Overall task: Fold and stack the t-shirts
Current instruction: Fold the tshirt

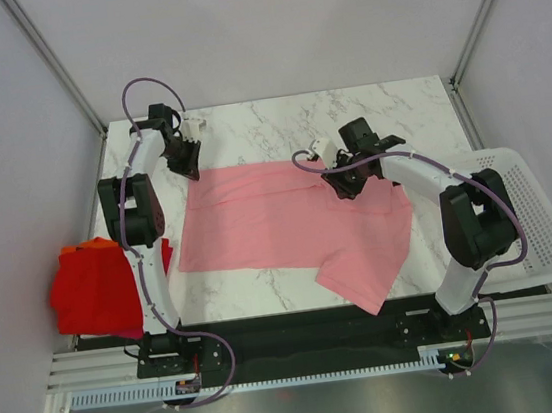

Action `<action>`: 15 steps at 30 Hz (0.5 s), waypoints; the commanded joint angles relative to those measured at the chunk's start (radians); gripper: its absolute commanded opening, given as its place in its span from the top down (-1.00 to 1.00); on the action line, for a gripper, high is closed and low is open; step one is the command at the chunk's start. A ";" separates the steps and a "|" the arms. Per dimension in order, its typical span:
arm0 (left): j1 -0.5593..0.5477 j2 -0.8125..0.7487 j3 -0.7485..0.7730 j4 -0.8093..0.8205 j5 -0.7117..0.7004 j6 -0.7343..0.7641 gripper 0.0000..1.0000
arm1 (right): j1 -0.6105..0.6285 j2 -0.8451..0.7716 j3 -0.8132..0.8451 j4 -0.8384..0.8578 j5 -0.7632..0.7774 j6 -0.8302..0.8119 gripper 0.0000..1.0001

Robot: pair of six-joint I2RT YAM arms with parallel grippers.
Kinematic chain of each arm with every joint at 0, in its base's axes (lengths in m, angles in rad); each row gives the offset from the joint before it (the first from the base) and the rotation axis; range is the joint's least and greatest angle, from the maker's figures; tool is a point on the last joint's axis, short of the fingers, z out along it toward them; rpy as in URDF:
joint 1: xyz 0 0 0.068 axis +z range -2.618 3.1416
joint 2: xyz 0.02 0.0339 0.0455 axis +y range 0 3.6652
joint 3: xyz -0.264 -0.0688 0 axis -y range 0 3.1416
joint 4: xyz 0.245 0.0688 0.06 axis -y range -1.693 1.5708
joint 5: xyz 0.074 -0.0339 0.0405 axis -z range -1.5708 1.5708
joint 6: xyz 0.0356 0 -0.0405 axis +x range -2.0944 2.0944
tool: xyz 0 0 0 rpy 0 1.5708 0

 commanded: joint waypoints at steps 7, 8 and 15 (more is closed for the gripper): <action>-0.019 0.022 0.082 -0.008 0.031 -0.014 0.61 | -0.221 0.144 0.170 0.075 0.100 0.044 0.39; -0.022 0.023 0.078 -0.008 0.031 -0.014 0.63 | -0.229 0.162 0.182 0.080 0.106 0.035 0.39; -0.024 0.071 0.087 -0.015 -0.004 -0.008 0.76 | -0.262 0.332 0.285 0.109 0.175 0.050 0.41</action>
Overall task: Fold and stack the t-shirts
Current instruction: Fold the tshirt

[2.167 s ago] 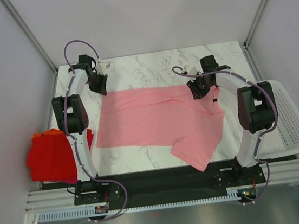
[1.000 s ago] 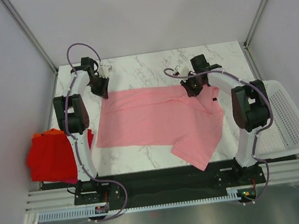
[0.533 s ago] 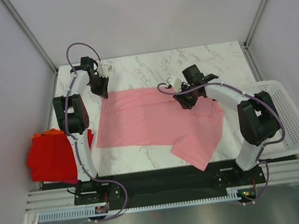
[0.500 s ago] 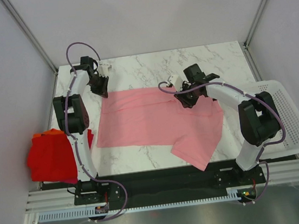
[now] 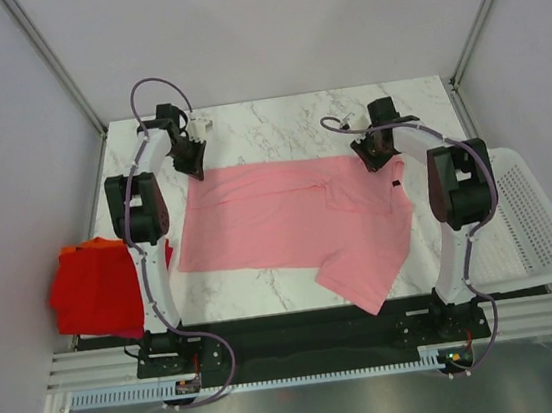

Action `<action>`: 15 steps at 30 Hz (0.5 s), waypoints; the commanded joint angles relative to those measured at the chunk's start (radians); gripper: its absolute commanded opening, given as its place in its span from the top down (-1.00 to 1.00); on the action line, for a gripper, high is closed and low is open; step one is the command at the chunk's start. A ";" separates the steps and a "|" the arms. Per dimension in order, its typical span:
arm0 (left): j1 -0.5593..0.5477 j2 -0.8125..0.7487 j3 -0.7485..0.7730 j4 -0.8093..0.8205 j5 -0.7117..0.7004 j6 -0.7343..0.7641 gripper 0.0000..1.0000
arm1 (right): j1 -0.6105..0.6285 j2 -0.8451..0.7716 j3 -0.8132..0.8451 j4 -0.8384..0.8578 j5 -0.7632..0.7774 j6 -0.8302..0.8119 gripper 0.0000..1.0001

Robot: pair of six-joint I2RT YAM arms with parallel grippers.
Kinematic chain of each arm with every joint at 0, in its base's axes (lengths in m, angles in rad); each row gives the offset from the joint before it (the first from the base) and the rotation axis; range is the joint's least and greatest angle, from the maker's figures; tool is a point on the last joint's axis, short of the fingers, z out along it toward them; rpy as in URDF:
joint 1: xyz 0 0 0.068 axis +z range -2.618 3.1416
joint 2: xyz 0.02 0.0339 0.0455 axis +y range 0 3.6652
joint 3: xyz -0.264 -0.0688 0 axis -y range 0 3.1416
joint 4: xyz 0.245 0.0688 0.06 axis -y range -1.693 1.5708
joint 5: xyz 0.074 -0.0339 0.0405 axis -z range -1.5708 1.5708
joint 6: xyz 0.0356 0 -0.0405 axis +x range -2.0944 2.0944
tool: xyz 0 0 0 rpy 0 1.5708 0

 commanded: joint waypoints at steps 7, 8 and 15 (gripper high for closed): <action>-0.009 0.127 0.091 -0.011 -0.071 0.005 0.75 | -0.006 0.181 0.189 0.033 0.114 0.018 0.41; -0.009 0.139 0.119 -0.012 -0.082 0.009 0.76 | -0.006 0.201 0.206 0.032 0.123 0.018 0.40; -0.015 0.243 0.231 0.035 -0.163 0.005 0.76 | -0.004 0.383 0.437 0.032 0.184 0.021 0.39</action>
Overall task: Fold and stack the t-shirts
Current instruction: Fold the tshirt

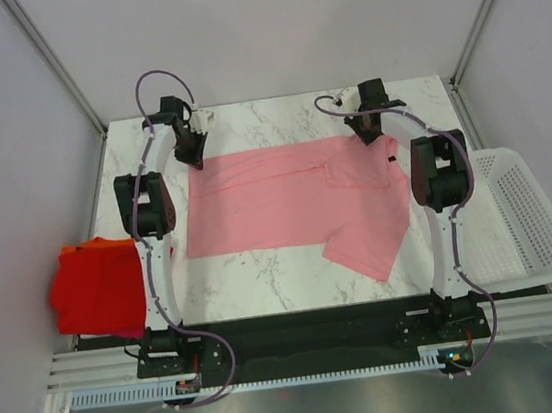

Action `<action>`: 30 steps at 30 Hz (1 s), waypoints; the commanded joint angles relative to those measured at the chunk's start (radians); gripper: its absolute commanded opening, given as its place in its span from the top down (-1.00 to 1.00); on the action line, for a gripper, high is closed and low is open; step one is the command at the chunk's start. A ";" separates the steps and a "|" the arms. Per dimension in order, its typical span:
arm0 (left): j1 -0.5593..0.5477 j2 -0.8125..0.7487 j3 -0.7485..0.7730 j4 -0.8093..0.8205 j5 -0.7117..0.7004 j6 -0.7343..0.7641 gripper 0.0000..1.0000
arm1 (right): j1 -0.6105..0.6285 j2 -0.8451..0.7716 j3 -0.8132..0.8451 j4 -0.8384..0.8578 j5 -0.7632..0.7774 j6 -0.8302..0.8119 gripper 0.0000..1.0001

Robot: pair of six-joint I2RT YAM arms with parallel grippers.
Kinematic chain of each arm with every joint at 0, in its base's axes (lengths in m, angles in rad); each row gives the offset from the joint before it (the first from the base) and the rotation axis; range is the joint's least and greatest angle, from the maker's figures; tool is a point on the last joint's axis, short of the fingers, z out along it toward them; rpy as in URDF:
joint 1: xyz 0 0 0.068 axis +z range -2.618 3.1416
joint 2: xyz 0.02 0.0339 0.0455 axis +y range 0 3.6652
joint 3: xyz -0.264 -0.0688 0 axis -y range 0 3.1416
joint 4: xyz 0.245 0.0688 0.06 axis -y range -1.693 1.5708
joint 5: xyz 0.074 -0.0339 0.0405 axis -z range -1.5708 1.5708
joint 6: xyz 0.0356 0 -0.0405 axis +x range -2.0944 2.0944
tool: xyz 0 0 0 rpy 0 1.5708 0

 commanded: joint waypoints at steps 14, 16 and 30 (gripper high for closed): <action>-0.025 -0.303 0.063 0.107 -0.095 -0.117 0.53 | 0.001 -0.331 0.062 -0.035 -0.283 -0.029 0.19; -0.025 -0.355 -0.003 0.107 -0.091 -0.109 0.51 | 0.008 -0.424 -0.082 -0.056 -0.347 -0.135 0.17; -0.025 -0.513 -0.396 0.106 0.039 -0.129 0.46 | 0.205 -1.145 -1.095 -0.330 -0.405 -0.837 0.17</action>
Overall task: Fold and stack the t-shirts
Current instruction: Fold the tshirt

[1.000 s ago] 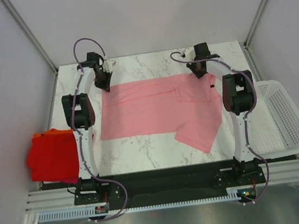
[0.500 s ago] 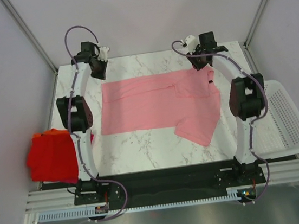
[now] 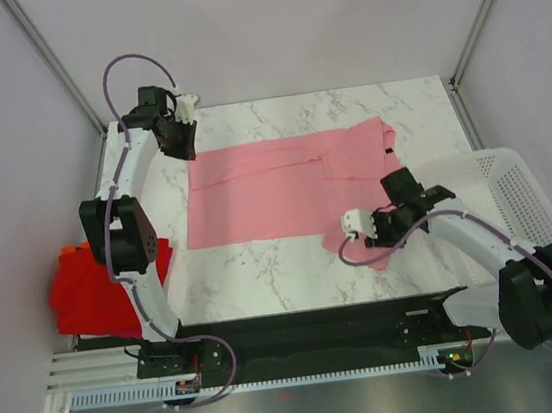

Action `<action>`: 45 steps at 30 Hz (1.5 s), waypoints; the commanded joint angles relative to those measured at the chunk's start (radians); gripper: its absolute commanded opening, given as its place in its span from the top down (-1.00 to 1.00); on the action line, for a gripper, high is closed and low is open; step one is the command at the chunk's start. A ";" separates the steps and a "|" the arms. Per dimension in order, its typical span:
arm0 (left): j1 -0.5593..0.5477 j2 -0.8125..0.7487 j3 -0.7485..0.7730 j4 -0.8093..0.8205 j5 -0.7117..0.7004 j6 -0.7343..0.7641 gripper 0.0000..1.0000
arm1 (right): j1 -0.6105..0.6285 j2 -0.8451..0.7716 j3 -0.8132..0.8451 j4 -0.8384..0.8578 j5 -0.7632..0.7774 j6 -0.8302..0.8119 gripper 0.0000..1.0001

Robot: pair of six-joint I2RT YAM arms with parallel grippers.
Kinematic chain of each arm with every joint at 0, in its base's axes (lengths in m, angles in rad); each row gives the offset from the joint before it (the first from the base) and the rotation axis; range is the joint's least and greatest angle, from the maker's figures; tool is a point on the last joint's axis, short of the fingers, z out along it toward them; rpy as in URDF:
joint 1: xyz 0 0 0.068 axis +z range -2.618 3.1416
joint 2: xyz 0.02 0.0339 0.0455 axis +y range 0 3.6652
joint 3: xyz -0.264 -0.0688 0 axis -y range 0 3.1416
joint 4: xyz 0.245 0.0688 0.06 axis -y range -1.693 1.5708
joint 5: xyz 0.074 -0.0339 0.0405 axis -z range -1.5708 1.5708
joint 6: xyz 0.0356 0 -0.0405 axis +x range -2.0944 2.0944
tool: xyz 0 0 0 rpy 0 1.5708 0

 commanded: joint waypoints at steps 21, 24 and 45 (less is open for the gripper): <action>-0.029 -0.007 -0.120 0.000 0.012 -0.031 0.46 | 0.120 -0.224 -0.298 -0.109 -0.021 -0.338 0.07; -0.029 -0.007 -0.125 0.000 0.003 -0.025 0.46 | 0.124 -0.191 -0.301 -0.076 -0.020 -0.326 0.07; 0.057 -0.168 -0.519 -0.028 -0.025 0.084 0.16 | 0.160 -0.173 -0.328 0.019 0.049 -0.093 1.00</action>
